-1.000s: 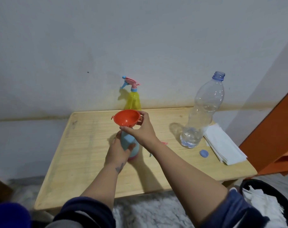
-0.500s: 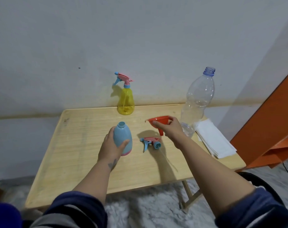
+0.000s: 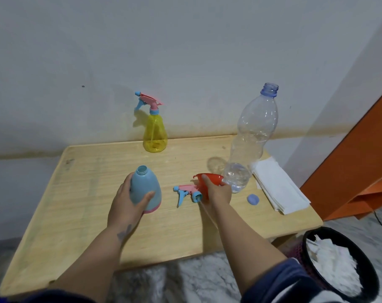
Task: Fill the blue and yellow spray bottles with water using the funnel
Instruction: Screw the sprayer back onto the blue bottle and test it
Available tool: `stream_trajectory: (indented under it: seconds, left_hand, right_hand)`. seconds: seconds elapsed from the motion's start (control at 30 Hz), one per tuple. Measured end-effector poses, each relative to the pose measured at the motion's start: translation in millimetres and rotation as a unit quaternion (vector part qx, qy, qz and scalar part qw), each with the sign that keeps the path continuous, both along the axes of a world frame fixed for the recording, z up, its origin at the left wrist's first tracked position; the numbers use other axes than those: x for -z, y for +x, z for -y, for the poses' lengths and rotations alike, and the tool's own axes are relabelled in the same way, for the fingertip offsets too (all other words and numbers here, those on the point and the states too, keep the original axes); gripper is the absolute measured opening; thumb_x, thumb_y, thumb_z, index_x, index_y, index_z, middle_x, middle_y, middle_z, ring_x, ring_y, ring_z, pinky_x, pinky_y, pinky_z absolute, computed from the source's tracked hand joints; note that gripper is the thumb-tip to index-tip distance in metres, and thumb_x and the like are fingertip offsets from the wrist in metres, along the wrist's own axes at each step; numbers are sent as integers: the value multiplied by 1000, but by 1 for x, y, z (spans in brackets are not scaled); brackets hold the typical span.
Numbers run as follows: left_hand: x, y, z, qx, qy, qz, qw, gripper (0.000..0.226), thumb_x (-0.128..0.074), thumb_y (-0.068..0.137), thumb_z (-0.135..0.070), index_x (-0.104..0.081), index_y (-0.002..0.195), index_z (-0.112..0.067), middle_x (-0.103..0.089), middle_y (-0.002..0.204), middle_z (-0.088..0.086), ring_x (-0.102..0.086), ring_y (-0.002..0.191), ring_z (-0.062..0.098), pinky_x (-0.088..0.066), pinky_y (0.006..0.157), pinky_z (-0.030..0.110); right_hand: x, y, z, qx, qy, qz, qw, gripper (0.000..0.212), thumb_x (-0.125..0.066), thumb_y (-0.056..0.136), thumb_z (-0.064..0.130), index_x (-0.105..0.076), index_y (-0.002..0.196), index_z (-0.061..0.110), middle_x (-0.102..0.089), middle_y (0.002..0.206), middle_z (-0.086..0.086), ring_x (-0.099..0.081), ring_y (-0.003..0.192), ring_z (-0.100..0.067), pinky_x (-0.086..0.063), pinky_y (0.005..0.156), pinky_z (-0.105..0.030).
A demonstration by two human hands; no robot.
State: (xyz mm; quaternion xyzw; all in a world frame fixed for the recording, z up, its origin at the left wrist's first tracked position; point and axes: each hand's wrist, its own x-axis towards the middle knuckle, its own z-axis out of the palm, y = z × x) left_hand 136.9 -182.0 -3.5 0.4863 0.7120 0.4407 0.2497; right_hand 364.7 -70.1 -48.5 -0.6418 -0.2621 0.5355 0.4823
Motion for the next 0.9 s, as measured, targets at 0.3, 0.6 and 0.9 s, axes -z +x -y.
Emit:
stream_trajectory:
  seconds: [0.3,0.6,0.9]
  left_hand:
    - [-1,0,1,4,-1,-1,1000,73,-74,77,-46,-35,138,-39,-50,132,-9,-52,115,15,-51,90,43]
    - [0,-1,-1,3,-10,-5,1000,72,-73,77,-48,-35,137,-40,-51,130,-9,-53,111,17,-53,87,42]
    - [-4,-1,0,4,-9,-13,1000,71,-73,77,-47,-35,136,-39,-51,129,-11,-53,110,15,-51,83,37]
  right_hand:
    - [-56,-8,34,-30,-35,197,979,63,-72,76,47,-57,124,10,-67,115,-6,-63,108,-28,-50,94,-41]
    - [-60,-21,42,-274,-22,424,863,38,-64,82,39,-61,106,9,-64,99,-4,-59,89,-21,-43,67,-29]
    - [-74,-45,34,-239,-21,300,923,30,-74,79,31,-62,89,6,-64,76,-3,-58,62,-17,-44,50,-22]
